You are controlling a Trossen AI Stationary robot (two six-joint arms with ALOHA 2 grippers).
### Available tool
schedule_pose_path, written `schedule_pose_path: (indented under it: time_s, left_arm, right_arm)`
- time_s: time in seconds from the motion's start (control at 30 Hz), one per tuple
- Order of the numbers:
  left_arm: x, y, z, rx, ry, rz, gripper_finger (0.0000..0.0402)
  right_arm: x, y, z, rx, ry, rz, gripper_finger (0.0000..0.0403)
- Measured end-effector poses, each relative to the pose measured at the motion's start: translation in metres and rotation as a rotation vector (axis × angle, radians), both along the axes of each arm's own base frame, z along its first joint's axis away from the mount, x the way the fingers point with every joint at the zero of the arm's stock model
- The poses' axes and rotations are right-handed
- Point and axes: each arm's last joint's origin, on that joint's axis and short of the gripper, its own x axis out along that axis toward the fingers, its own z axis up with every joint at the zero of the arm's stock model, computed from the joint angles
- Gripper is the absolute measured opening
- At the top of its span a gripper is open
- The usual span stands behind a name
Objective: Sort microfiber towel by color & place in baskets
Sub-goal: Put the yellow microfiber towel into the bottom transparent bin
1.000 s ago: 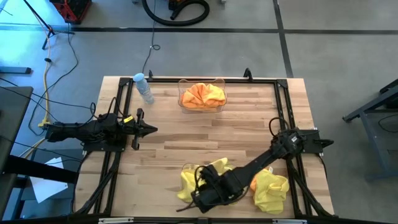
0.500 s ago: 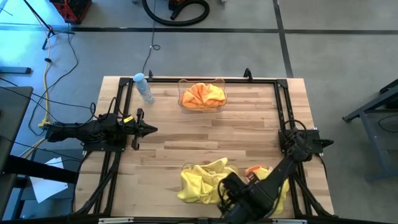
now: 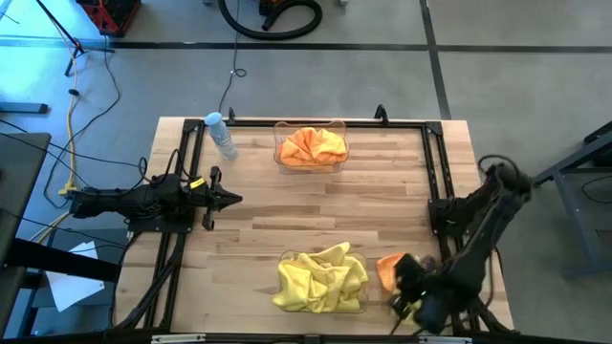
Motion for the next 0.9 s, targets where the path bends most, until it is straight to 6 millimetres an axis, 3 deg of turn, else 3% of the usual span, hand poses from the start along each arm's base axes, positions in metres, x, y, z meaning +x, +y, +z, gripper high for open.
schedule_pose_path:
  time_s: [0.1, 0.27, 0.7, 0.9]
  left_arm:
    - [0.0, 0.0, 0.0, 0.0, 0.0, 0.0, 0.0003]
    - [0.0, 0.0, 0.0, 0.0, 0.0, 0.0, 0.0003]
    - [0.0, 0.0, 0.0, 0.0, 0.0, 0.0, 0.0003]
    - [0.0, 0.0, 0.0, 0.0, 0.0, 0.0, 0.0003]
  right_arm:
    - [-0.023, -0.013, -0.01, 0.131, 0.049, -0.022, 0.0001]
    - [-0.038, -0.022, -0.018, 0.216, 0.068, 0.095, 0.0019]
    - [-0.043, -0.026, -0.024, 0.112, 0.104, 0.376, 0.0141]
    - [-0.043, -0.017, -0.039, 0.029, 0.149, 0.541, 0.0164]
